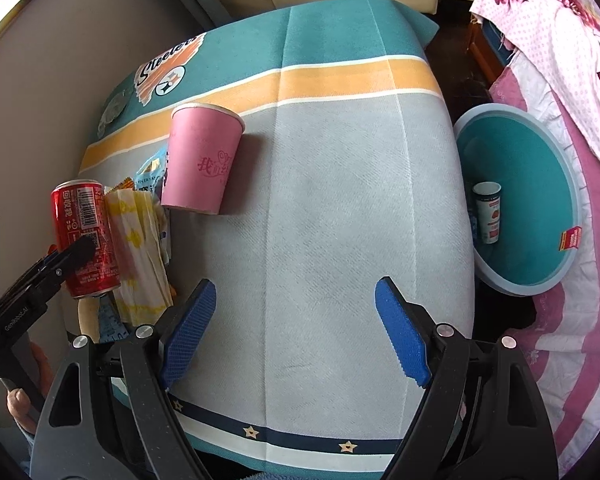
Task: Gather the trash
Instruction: 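Grasp the red cola can with the left gripper while the right gripper grasps the pink cup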
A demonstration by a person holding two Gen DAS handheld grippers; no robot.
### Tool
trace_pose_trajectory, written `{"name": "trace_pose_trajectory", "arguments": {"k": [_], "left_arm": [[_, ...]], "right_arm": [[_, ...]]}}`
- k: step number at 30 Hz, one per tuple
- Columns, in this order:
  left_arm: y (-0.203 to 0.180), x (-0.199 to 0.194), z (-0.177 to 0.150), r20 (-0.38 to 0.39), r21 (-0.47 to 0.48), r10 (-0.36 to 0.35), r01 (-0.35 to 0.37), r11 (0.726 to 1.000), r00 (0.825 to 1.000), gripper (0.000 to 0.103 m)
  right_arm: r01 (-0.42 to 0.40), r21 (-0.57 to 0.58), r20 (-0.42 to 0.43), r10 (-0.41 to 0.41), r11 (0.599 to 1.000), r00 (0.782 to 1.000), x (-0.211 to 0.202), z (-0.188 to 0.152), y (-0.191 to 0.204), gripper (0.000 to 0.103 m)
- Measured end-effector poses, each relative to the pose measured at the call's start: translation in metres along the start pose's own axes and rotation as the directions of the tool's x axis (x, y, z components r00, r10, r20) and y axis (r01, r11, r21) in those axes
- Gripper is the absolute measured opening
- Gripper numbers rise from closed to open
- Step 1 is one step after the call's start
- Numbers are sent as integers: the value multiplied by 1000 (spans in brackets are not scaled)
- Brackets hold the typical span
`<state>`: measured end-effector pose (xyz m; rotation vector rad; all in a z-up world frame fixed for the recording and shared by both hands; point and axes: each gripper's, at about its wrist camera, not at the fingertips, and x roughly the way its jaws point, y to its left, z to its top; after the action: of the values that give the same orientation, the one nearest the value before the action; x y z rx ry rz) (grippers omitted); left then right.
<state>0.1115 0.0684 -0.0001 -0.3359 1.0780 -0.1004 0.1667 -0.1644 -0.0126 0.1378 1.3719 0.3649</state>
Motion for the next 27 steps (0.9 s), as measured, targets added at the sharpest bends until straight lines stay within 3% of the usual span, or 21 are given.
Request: {"name": "trace_pose_trajectory", "arguments": {"k": [2, 7, 14, 22, 23, 24, 27], "left_arm": [[5, -3, 9, 8, -15, -33, 33, 999, 999, 48], [18, -6, 36, 56, -22, 2, 0, 1000, 998, 48], [39, 6, 64, 59, -44, 7, -4, 999, 998, 48], [44, 13, 73, 57, -45, 3, 0, 999, 998, 48], [43, 13, 74, 56, -45, 3, 0, 999, 998, 48], [42, 14, 74, 55, -43, 2, 0, 999, 998, 48], [37, 16, 74, 54, -36, 2, 0, 999, 999, 48]], "right_arm": [[-7, -5, 1, 7, 1000, 1000, 3, 10, 8, 78], [-28, -23, 5, 28, 999, 1000, 17, 43, 30, 78], [-76, -33, -18, 76, 997, 997, 48, 82, 58, 78], [-125, -27, -61, 123, 992, 990, 80, 93, 70, 78], [-133, -21, -65, 132, 991, 989, 83, 92, 68, 77], [-145, -19, -63, 144, 989, 988, 84, 90, 67, 61], [-163, -8, -41, 162, 987, 986, 79, 88, 60, 56]]}}
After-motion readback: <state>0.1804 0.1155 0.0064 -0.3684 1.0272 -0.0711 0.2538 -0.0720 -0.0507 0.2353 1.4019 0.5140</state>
